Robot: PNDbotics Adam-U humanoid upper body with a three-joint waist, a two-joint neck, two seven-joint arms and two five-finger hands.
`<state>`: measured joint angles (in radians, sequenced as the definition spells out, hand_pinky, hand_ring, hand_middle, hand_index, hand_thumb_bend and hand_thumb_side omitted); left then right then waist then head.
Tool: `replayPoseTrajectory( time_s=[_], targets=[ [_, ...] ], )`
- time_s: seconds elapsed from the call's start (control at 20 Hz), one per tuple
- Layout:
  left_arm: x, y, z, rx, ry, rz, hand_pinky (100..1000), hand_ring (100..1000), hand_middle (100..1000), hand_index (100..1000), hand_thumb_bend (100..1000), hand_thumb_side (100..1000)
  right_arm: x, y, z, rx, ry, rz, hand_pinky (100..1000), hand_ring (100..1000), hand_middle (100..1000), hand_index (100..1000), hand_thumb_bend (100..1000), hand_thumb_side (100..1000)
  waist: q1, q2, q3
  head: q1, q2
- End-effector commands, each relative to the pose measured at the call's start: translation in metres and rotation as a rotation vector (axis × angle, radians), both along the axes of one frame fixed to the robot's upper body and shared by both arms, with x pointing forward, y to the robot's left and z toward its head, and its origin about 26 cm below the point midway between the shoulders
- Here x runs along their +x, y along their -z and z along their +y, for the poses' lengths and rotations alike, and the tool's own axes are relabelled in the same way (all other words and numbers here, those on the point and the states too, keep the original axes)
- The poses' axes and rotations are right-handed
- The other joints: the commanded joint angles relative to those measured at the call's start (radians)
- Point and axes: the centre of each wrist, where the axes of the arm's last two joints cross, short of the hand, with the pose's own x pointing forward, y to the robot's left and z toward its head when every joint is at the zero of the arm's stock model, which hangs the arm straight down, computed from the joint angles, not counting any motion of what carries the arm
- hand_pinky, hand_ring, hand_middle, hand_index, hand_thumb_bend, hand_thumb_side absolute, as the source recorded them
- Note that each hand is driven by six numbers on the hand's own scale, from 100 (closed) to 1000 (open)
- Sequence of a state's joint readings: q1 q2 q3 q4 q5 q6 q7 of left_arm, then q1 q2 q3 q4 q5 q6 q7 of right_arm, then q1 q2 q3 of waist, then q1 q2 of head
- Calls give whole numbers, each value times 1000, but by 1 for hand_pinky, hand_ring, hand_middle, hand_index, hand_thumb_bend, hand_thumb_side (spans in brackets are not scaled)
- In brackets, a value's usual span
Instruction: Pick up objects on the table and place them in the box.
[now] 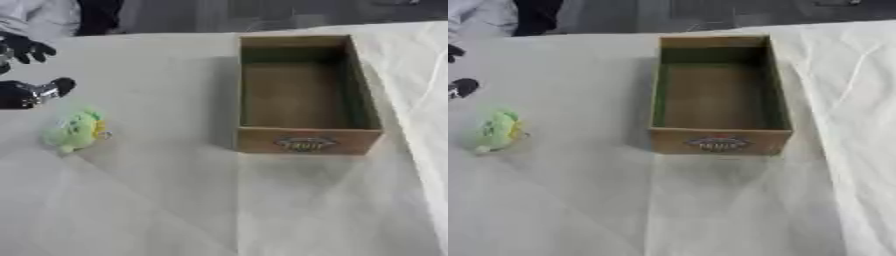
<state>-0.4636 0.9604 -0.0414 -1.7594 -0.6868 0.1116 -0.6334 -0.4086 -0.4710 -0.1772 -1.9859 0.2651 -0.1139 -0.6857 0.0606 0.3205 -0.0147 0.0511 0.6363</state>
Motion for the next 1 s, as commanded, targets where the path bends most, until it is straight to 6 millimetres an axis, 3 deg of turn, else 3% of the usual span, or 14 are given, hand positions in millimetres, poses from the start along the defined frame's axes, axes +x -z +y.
replayPoseTrajectory(
  time_s=[0.05, 0.35, 0.5, 0.8, 0.95, 1.0],
  targets=[
    [0, -13, 9, 57, -25, 35, 744, 819, 801, 995, 662, 1000, -3, -10, -1, -32, -2, -27, 794, 835, 689, 748, 100, 1000, -1, -16, 0, 5, -12],
    [9, -8, 15, 75, -52, 133, 776, 844, 838, 1000, 932, 1000, -3, -10, -1, -32, -3, -24, 794, 835, 688, 747, 100, 1000, -3, -15, -3, 10, -11],
    [13, -5, 18, 89, -71, 144, 776, 850, 847, 1000, 969, 976, -3, -10, -1, -31, -2, -23, 794, 836, 688, 747, 100, 1000, -3, -13, -7, 12, -11],
    [20, 3, 19, 129, -87, 146, 766, 865, 902, 1000, 767, 829, -3, -10, -1, -29, -2, -20, 794, 836, 687, 747, 100, 1000, -3, -8, -11, 15, -14],
    [24, 7, 20, 142, -90, 157, 763, 866, 910, 1000, 726, 806, -3, -10, -1, -27, -3, -20, 794, 835, 682, 746, 100, 1000, -3, -5, -12, 18, -17],
    [25, 8, 20, 146, -92, 163, 756, 865, 915, 1000, 646, 780, -3, -10, -1, -27, -3, -19, 794, 835, 682, 747, 100, 1000, -3, -4, -13, 18, -17]
  ],
)
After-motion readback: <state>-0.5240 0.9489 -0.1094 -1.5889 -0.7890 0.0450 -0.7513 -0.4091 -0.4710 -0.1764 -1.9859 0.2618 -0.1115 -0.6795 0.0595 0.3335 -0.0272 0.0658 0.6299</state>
